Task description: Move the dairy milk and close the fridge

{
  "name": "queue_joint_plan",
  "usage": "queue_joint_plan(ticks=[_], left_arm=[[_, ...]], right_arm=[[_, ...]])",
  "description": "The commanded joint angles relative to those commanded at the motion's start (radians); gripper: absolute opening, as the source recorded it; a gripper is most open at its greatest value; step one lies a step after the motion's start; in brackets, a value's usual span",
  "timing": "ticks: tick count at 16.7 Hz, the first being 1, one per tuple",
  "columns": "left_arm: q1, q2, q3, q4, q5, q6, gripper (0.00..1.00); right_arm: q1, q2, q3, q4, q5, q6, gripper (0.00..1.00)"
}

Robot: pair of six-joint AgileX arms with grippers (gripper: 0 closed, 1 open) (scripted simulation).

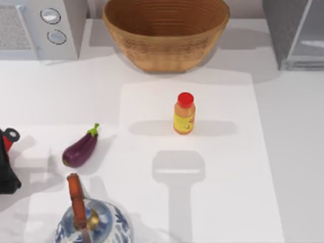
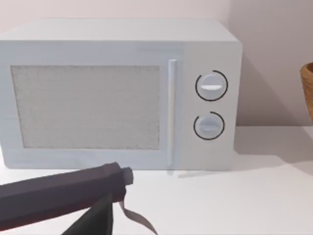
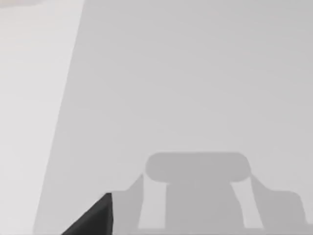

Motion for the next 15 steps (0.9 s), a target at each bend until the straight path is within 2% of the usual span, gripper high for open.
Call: queue_joint_plan(ticks=[3,7,10,15], left_arm=[[0.0,0.0,0.0,0.0,0.0,0.0,1.0],[0.0,0.0,0.0,0.0,0.0,0.0,1.0],[0.0,0.0,0.0,0.0,0.0,0.0,1.0],[0.0,0.0,0.0,0.0,0.0,0.0,1.0]], right_arm=[[-0.061,0.058,0.044,-0.005,-0.042,-0.062,1.0],[-0.285,0.28,0.174,-0.023,-0.176,-0.294,1.0],[-0.536,0.544,0.292,-0.041,-0.313,-0.574,1.0],[-1.016,1.099,0.471,-0.058,-0.566,-1.131,1.0]])
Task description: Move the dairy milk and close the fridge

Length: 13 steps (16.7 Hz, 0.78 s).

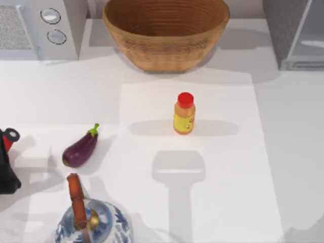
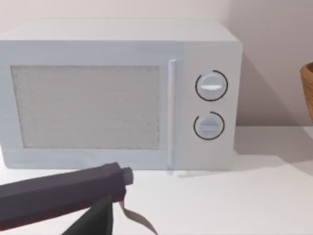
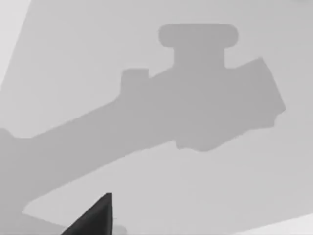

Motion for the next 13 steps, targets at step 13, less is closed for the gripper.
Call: queue_joint_plan(ticks=[13], left_arm=[[0.0,0.0,0.0,0.0,0.0,0.0,1.0]], right_arm=[[-0.812,0.944,0.195,0.061,-0.386,-0.882,1.0]])
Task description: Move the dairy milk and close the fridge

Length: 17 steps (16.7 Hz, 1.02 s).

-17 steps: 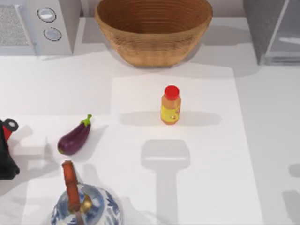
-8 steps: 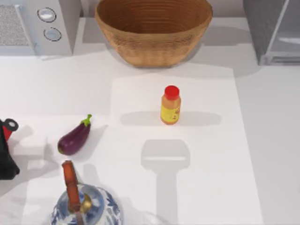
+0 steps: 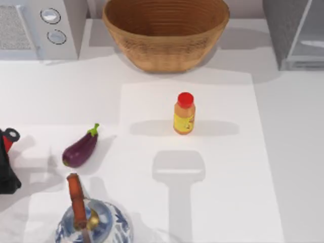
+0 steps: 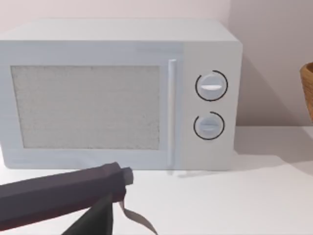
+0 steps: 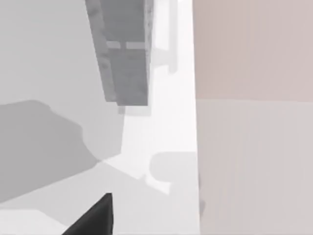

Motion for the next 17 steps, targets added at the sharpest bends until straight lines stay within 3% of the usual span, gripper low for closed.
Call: queue_joint_plan(ticks=[6,9,14,17], left_arm=[[0.0,0.0,0.0,0.0,0.0,0.0,1.0],[0.0,0.0,0.0,0.0,0.0,0.0,1.0],[0.0,0.0,0.0,0.0,0.0,0.0,1.0],[0.0,0.0,0.0,0.0,0.0,0.0,1.0]], right_arm=[[0.002,0.001,-0.003,0.001,0.001,0.0,1.0],[0.066,0.005,-0.004,0.061,0.029,0.063,1.0],[0.306,0.01,-0.01,0.331,0.07,0.34,1.0],[0.394,0.013,-0.012,0.511,0.092,0.591,1.0]])
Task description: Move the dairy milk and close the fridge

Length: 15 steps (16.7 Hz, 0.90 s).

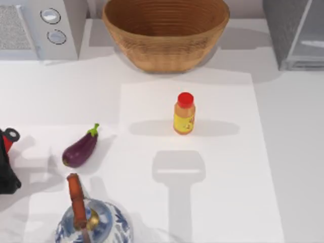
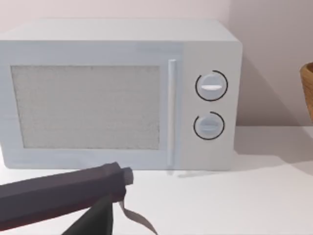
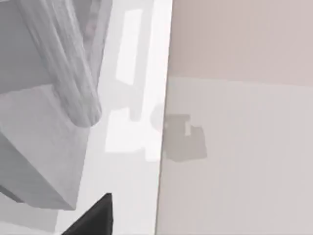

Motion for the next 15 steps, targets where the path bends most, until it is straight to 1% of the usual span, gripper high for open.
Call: queue_joint_plan(ticks=[2,4,6,8,11,15], left_arm=[[0.0,0.0,0.0,0.0,0.0,0.0,1.0],[0.0,0.0,0.0,0.0,0.0,0.0,1.0],[0.0,0.0,0.0,0.0,0.0,0.0,1.0],[0.0,0.0,0.0,0.0,0.0,0.0,1.0],[0.0,0.0,0.0,0.0,0.0,0.0,1.0],[0.0,0.0,0.0,0.0,0.0,0.0,1.0]], right_arm=[[0.05,0.0,-0.003,0.133,0.019,0.213,1.0],[0.134,0.0,-0.005,0.287,0.041,0.412,1.0],[0.251,0.004,-0.006,0.431,0.064,0.571,1.0],[0.366,0.006,-0.009,0.544,0.091,0.689,1.0],[0.468,0.007,-0.017,0.643,0.11,0.788,1.0],[0.485,0.008,-0.019,0.659,0.109,0.803,1.0]])
